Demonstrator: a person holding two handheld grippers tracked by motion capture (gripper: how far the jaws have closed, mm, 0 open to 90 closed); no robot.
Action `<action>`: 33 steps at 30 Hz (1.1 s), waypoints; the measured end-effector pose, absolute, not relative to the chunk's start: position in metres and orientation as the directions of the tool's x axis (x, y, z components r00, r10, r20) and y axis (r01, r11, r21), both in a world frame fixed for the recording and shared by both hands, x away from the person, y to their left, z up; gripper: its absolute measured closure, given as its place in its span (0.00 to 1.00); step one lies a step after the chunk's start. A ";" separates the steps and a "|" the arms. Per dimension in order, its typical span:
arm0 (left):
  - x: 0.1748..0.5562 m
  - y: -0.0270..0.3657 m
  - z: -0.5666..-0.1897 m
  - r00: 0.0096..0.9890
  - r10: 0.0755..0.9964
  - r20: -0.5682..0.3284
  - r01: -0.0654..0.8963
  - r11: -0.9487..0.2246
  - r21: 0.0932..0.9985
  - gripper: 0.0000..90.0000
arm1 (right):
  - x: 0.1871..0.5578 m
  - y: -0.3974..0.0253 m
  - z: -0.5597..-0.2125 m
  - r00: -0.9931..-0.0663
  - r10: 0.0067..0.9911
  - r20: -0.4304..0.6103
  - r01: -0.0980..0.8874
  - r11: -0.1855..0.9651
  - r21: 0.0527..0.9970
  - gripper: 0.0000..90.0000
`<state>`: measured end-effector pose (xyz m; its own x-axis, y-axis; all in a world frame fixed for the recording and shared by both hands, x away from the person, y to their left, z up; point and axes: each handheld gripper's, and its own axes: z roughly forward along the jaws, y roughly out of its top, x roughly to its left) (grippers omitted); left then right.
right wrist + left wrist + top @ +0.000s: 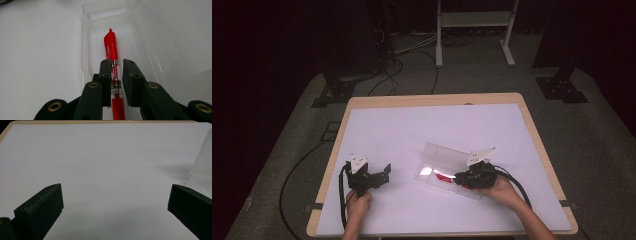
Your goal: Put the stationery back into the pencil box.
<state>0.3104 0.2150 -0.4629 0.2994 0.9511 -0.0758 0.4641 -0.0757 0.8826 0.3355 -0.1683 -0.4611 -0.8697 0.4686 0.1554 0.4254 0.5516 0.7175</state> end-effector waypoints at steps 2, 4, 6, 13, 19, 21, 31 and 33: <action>0.310 0.215 -0.463 0.298 0.951 -0.077 0.465 -0.074 0.882 0.00 | 0.335 -0.169 -0.461 -0.870 0.469 0.156 0.425 0.550 0.719 0.84; 0.310 0.215 -0.463 0.298 0.951 -0.078 0.464 -0.073 0.883 0.00 | 0.334 -0.170 -0.459 -0.870 0.467 0.158 0.423 0.543 0.725 0.83; 0.310 0.215 -0.463 0.301 0.951 -0.075 0.463 -0.077 0.883 0.00 | 0.333 -0.173 -0.455 -0.868 0.465 0.173 0.428 0.525 0.736 0.80; 0.311 0.215 -0.463 0.300 0.951 -0.074 0.463 -0.078 0.883 0.00 | 0.327 -0.184 -0.445 -0.868 0.453 0.202 0.433 0.493 0.755 0.67; 0.311 0.214 -0.463 0.302 0.951 -0.068 0.464 -0.084 0.882 0.00 | 0.325 -0.193 -0.441 -0.863 0.459 0.212 0.442 0.483 0.756 0.64; 0.311 0.214 -0.463 0.307 0.950 -0.063 0.461 -0.091 0.883 0.00 | 0.323 -0.197 -0.440 -0.862 0.463 0.207 0.441 0.482 0.757 0.63; 0.310 0.214 -0.463 0.309 0.949 -0.061 0.460 -0.093 0.883 0.00 | 0.317 -0.208 -0.438 -0.860 0.465 0.210 0.443 0.474 0.761 0.61; 0.310 0.214 -0.463 0.310 0.949 -0.060 0.460 -0.095 0.883 0.00 | 0.316 -0.210 -0.436 -0.860 0.466 0.208 0.440 0.471 0.765 0.59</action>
